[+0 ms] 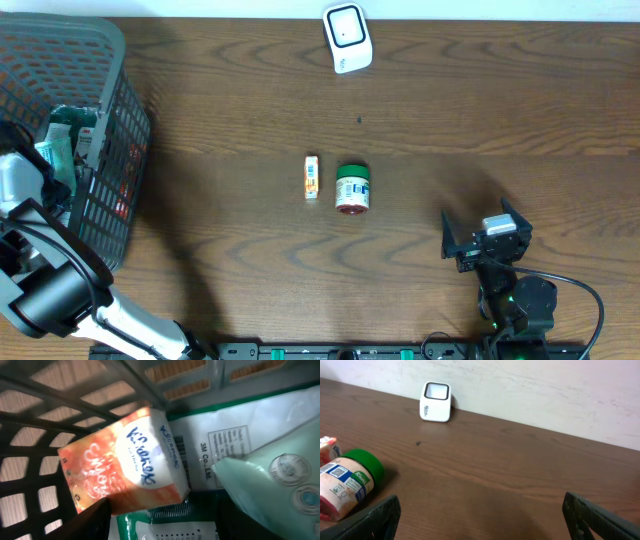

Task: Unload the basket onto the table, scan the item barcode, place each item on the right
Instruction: 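Reach the left gripper into the basket and grasp another Kleenex pack, then lift the Kleenex pack out and carry it toward the table center, then lower the Kleenex pack beside the first pack and release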

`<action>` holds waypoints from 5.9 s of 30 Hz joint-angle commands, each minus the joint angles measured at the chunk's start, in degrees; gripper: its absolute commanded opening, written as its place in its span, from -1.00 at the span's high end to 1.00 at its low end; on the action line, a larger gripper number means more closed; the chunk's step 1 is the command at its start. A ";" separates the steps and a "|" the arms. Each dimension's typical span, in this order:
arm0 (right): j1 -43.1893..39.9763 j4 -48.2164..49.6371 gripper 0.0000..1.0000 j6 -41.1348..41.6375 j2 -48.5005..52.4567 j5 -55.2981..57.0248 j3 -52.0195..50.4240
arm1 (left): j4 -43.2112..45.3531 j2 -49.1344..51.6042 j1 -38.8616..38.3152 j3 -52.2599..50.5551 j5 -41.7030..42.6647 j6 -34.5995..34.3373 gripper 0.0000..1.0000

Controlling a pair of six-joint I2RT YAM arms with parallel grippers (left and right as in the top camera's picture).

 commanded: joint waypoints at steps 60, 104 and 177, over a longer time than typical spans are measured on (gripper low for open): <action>0.02 -0.24 -0.98 0.83 -0.24 0.31 -0.04 | -20.90 -50.12 -33.51 15.21 26.82 -1.36 0.86; 0.02 -0.24 -0.98 0.83 -0.24 0.31 -0.04 | -27.47 17.05 -43.87 21.00 55.65 12.98 0.07; 0.02 -0.24 -0.99 0.83 -0.24 0.31 -0.04 | -8.39 -12.17 -57.20 -1.75 19.26 5.42 0.07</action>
